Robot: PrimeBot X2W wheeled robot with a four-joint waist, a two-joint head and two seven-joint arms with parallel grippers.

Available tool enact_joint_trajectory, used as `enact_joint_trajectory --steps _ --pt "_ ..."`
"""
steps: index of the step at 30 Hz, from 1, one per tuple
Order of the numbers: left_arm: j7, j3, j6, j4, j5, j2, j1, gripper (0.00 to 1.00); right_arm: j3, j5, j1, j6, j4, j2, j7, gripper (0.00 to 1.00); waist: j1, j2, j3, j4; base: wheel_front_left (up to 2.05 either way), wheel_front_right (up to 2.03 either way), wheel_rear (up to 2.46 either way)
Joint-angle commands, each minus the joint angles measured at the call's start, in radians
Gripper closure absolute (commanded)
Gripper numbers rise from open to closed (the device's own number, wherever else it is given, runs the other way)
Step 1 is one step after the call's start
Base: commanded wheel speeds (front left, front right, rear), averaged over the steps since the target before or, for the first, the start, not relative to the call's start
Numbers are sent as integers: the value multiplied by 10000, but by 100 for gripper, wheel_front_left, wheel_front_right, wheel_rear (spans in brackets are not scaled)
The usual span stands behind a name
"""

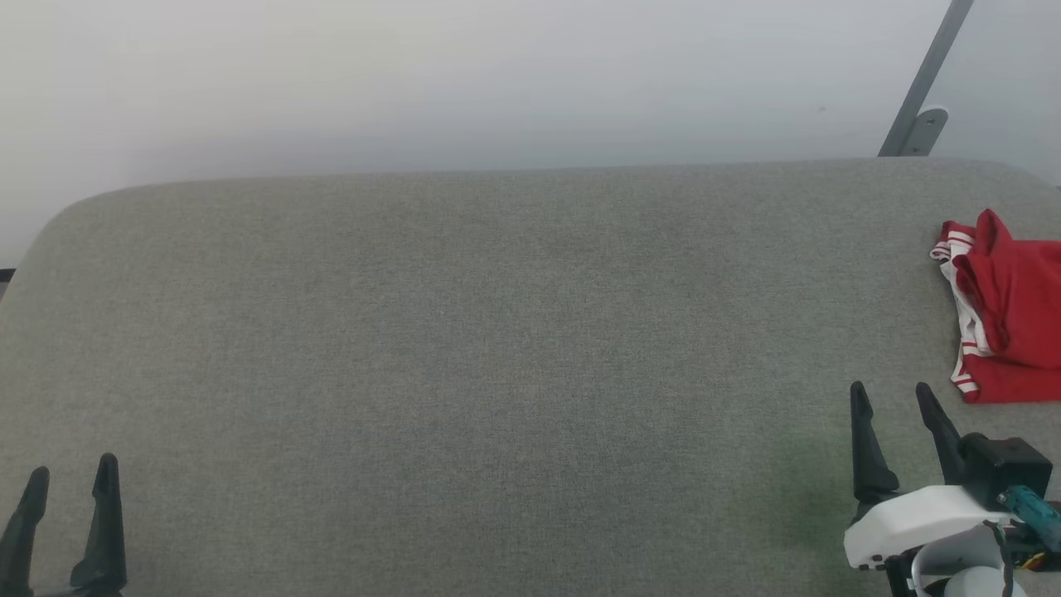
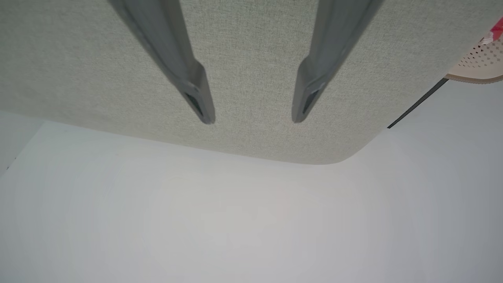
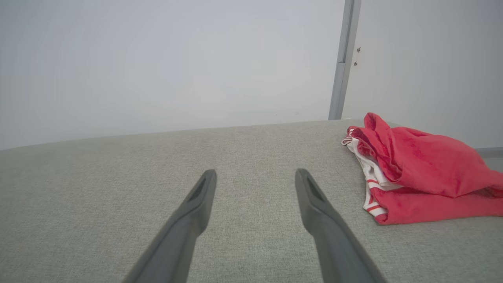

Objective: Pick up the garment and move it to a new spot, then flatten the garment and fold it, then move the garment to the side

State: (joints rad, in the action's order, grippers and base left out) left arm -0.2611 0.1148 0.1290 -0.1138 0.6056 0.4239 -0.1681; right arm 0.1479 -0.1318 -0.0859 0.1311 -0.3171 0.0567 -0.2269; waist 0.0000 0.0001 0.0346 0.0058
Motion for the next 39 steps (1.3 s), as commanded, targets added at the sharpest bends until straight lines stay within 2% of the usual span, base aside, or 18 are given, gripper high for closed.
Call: enact_joint_trajectory --steps 1,28,29,34,39 --pt "-45 -3 14 39 -13 6 73 0 13 39 105 -7 66 -47 42 0 0 -1 1 0 0 0 0" --pt "-45 53 14 229 108 32 221 0 -46 -198 78 -7 103 -71 131 0 0 -1 108 97 0 0 0" --pt "2 30 0 197 124 -13 118 100 -56 -164 129 0 103 -58 85 100 0 -1 109 98 0 0 0" --pt "78 -166 0 -181 202 -553 -12 100 -50 -262 325 0 -330 -137 127 100 0 -1 108 99 0 0 0" --pt "329 -160 1 -259 904 -767 186 100 -1 -1270 220 0 -318 -131 425 100 0 -1 91 92 0 0 0"
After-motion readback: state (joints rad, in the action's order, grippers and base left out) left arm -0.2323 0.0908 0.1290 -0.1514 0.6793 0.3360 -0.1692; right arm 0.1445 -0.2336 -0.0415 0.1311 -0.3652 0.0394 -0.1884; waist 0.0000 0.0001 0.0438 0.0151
